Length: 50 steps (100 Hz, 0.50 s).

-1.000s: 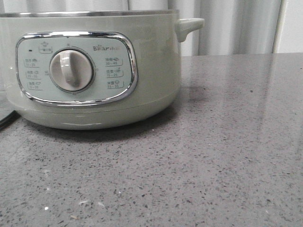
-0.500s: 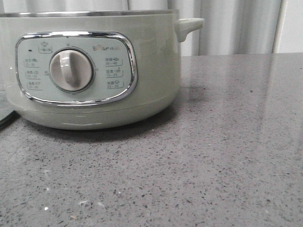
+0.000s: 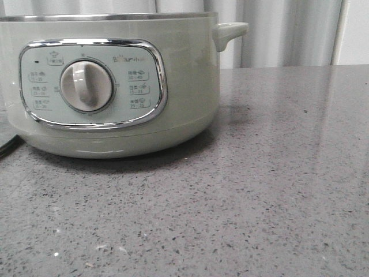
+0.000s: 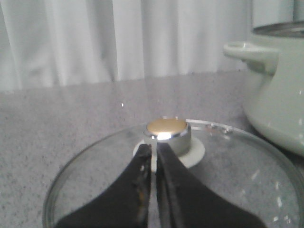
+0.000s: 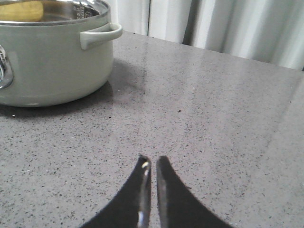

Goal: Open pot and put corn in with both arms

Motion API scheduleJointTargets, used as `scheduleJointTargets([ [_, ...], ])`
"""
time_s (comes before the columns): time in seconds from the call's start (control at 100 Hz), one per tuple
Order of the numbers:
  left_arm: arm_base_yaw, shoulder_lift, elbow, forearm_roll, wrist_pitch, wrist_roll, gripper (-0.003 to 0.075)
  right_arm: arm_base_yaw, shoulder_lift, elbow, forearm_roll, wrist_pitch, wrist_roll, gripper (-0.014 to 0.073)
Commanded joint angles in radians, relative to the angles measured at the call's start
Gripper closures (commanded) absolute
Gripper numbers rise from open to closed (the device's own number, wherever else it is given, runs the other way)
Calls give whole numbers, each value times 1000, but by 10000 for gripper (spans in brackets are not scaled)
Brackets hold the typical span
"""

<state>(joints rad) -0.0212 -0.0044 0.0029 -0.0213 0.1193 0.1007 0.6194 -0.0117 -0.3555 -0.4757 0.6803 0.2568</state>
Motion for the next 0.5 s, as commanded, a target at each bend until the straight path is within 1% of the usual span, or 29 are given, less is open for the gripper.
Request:
scheduleJointTargets([
  [0.0, -16, -34, 7, -1, 42, -33, 741, 2, -6, -22, -36, -71, -1, 641],
  [0.11, -24, -34, 7, 8, 197, -143, 741, 2, -6, -22, -36, -71, -1, 641],
  [0.49, -24, -34, 5, 11, 200, -145, 741, 2, -6, -22, -36, -71, -1, 641],
])
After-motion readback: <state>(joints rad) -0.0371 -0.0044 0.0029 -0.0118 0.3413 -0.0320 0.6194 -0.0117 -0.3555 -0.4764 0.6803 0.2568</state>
